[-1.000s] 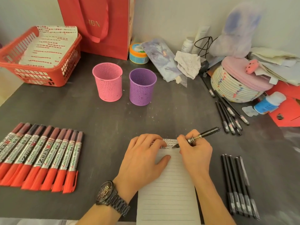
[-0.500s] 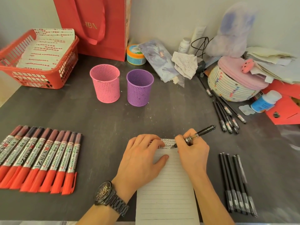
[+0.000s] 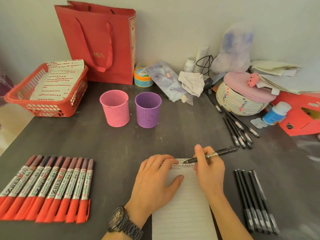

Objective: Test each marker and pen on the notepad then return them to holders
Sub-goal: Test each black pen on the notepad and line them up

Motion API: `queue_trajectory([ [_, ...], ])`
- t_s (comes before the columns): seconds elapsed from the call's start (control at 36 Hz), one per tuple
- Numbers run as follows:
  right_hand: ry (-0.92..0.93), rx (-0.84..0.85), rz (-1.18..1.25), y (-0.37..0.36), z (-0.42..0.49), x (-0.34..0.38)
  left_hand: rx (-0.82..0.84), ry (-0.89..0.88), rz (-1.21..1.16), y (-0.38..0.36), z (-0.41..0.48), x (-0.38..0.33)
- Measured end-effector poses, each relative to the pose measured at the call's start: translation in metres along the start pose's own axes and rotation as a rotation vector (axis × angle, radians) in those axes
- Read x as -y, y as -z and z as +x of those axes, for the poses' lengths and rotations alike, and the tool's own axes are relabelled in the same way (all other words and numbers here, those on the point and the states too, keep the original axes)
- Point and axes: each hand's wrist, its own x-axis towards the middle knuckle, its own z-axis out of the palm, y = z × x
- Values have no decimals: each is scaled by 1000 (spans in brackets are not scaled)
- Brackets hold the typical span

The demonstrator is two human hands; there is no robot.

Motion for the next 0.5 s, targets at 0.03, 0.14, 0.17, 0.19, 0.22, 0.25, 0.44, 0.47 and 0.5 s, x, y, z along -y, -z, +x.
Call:
queue_trajectory([
  [0.03,-12,24,44,1,-2,3,-11,-3,-22,2,0,-1],
  [0.14,-18,168,172,7,-16,19,-66,-36,-86,11,-1,-6],
  [0.17,-29,213,197,9,-21,23,-82,-68,-74,13,-1,-7],
  [0.19,-41,251,219,10,-25,26,-100,-104,-55,14,-2,-9],
  [0.22,-53,273,238,12,-28,29,-119,-134,-43,15,-2,-10],
  [0.25,-67,279,251,14,-30,32,-136,-154,-39,16,-2,-11],
  [0.44,-524,341,1044,41,-23,48,-178,-216,72,33,6,-7],
  [0.47,-587,361,1160,44,-21,49,-175,-225,89,35,8,-6],
  [0.5,-638,368,1228,46,-19,49,-172,-237,105,36,9,-6],
])
